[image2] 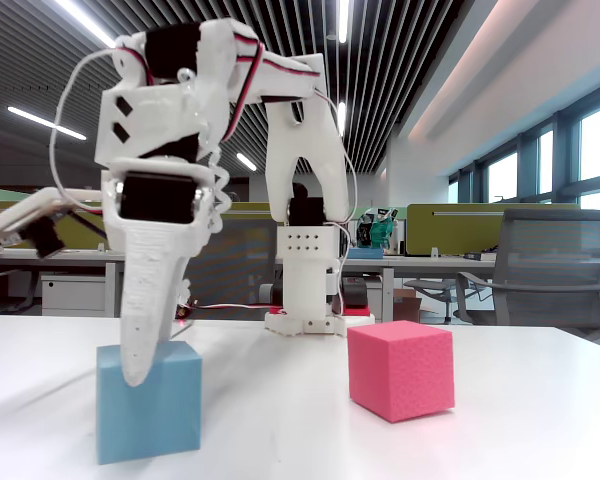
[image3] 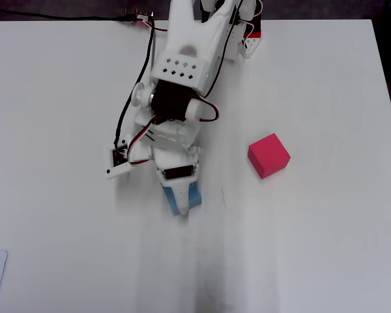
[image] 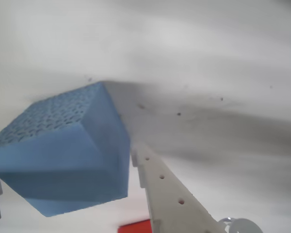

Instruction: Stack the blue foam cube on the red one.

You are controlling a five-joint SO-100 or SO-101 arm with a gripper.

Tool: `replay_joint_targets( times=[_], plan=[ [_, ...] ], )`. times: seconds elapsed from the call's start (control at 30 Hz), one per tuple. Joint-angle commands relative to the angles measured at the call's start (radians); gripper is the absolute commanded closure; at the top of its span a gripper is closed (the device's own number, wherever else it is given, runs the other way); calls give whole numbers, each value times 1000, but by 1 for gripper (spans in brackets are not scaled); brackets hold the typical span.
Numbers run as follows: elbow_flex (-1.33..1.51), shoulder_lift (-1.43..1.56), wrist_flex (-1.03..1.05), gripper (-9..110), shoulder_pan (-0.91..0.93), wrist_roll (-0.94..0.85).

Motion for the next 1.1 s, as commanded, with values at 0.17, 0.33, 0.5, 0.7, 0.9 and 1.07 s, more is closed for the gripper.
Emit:
replay_joint_targets(
  times=[0.17, 0.33, 0.5, 0.7, 0.9, 1.07],
  plan=[
    [-77, -12, -21, 72, -25, 3],
    [-104, -35, -44, 75, -26, 6],
    [-132, -48, -58, 78, -25, 20],
    [-135, 35, -23, 79, -18, 46],
    [-129, 120, 9, 79, -21, 77],
    [-130, 198, 69, 79, -31, 106]
  ],
)
